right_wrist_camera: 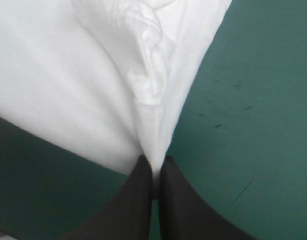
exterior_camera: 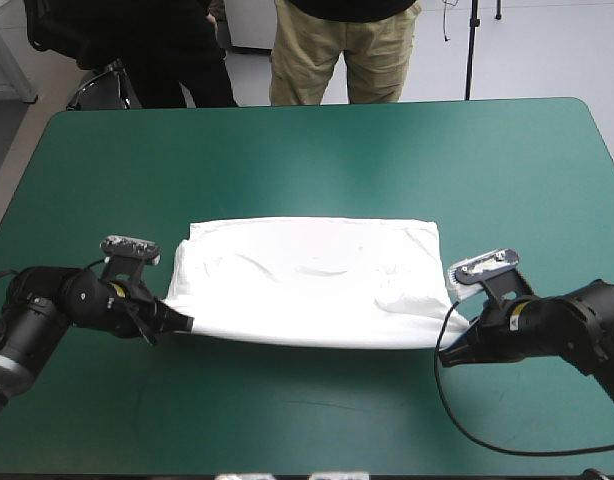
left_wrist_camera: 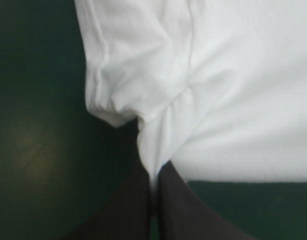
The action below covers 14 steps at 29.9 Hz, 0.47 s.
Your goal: Fold the cloth
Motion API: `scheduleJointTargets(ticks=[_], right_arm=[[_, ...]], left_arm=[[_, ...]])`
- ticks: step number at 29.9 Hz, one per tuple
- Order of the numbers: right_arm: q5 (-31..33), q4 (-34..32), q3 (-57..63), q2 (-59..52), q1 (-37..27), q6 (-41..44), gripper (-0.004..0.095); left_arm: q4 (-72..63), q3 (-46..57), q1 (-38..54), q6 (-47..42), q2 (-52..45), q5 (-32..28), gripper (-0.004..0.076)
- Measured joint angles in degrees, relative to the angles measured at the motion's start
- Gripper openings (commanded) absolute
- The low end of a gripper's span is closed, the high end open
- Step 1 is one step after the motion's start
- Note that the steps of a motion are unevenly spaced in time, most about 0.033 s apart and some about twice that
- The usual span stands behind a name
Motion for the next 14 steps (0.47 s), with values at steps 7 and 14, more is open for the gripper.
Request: scheduleJointTargets(ticks=[7,14], right_arm=[[-4.6,-2.6,-7.6,9.8,-1.0,-0.8,-0.0018],[-10.5,6.9,-16.2,22.0,-10.5,-11.2,-0.0018]], left_arm=[[1.5,-11.3,0.0,-0.5,10.8,-1.8,-0.0017],[1.9,-19.4,0.0,-1.7,21.6,-5.8,-0.0017]])
